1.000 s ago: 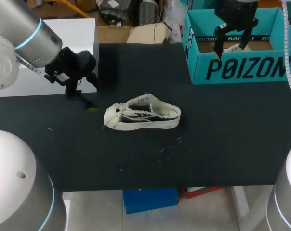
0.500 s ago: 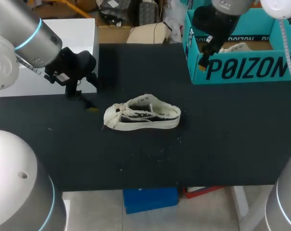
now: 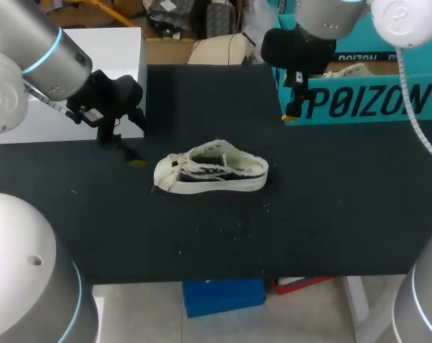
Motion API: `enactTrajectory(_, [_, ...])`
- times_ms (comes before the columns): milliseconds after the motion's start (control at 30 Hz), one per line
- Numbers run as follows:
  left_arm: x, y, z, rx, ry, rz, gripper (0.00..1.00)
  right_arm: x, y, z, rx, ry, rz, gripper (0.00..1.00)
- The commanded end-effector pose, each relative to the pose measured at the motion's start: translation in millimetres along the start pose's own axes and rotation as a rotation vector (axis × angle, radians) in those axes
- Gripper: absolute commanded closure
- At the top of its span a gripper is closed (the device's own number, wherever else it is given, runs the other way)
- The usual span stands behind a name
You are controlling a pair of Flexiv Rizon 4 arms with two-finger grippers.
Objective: Take the shoe out of the shoebox, open the shoe tongue, remove and reinsert the insole, then place the shoe into the shoebox
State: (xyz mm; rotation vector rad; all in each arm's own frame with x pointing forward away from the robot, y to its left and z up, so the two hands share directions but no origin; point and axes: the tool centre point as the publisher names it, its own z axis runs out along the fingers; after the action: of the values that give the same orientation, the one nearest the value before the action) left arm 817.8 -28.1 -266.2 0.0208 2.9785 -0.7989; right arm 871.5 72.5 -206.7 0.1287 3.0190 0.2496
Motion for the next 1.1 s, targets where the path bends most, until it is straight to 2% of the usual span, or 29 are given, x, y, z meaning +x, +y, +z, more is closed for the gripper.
enactTrajectory(33, [0.3,1.2,0.8,0.003,-0.002,0.003,0.0,-0.2,-7.1,1.1,-0.176,0.07,-0.577,0.0])
enactTrajectory(233, [0.3,1.2,0.8,0.003,-0.002,0.003,0.0,-0.2,-7.1,1.1,-0.176,0.07,-0.577,0.0])
enactTrajectory(300, [0.3,1.2,0.8,0.003,-0.002,0.003,0.0,12.7,-14.6,16.6,-0.224,0.064,-0.539,0.0])
enactTrajectory(367, [0.3,1.2,0.8,0.003,-0.002,0.003,0.0,20.4,-20.7,29.6,-0.275,0.01,-0.465,0.0])
enactTrajectory(567, [0.3,1.2,0.8,0.003,-0.002,0.003,0.0,37.2,-17.9,57.8,-0.335,-0.08,-0.356,0.0])
enactTrajectory(633, [0.3,1.2,0.8,0.003,-0.002,0.003,0.0,41.0,-15.9,67.8,-0.366,-0.08,-0.323,0.0])
enactTrajectory(767, [0.3,1.2,0.8,0.003,-0.002,0.003,0.0,42.4,-12.6,83.3,-0.417,-0.095,-0.249,0.0])
enactTrajectory(1100, [0.3,1.2,0.8,0.003,-0.002,0.003,0.0,38.0,2.5,125.6,-0.492,-0.038,-0.175,0.0])
